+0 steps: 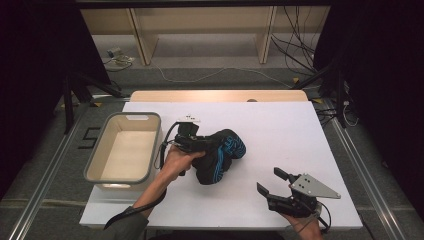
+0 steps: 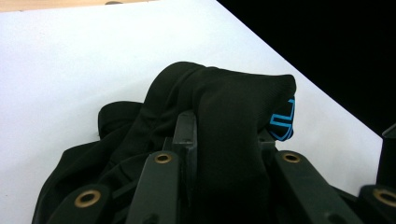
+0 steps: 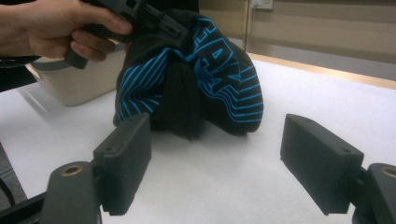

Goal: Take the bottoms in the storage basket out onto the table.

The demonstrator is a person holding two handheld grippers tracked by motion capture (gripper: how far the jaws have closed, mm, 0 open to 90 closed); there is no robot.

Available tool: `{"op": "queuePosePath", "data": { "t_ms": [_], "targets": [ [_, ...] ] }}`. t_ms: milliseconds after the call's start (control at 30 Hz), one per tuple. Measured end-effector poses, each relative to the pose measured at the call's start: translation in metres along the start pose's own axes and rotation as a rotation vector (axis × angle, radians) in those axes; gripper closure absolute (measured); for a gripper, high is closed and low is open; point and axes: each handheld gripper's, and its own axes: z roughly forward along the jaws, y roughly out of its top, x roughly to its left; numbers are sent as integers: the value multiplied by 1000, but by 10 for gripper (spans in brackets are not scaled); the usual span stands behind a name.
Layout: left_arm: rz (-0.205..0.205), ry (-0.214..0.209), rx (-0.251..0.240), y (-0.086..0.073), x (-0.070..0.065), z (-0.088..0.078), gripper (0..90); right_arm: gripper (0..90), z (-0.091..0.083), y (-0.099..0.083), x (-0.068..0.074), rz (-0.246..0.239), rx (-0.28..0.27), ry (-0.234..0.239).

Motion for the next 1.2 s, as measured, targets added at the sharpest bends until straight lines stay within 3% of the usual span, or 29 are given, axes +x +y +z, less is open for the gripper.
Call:
{"op": "queuePosePath", "data": {
  "t_ms": [800, 1100, 1200],
  "targets": [
    [23, -23, 59, -7, -7, 12, 691, 255, 0, 0, 0, 1, 0, 2],
    [28, -64, 116, -8, -12, 17, 605, 256, 0, 0, 0, 3, 1, 2],
    [46, -69, 122, -7, -15, 16, 586, 256, 0, 0, 0, 2, -1, 3]
  ]
}}
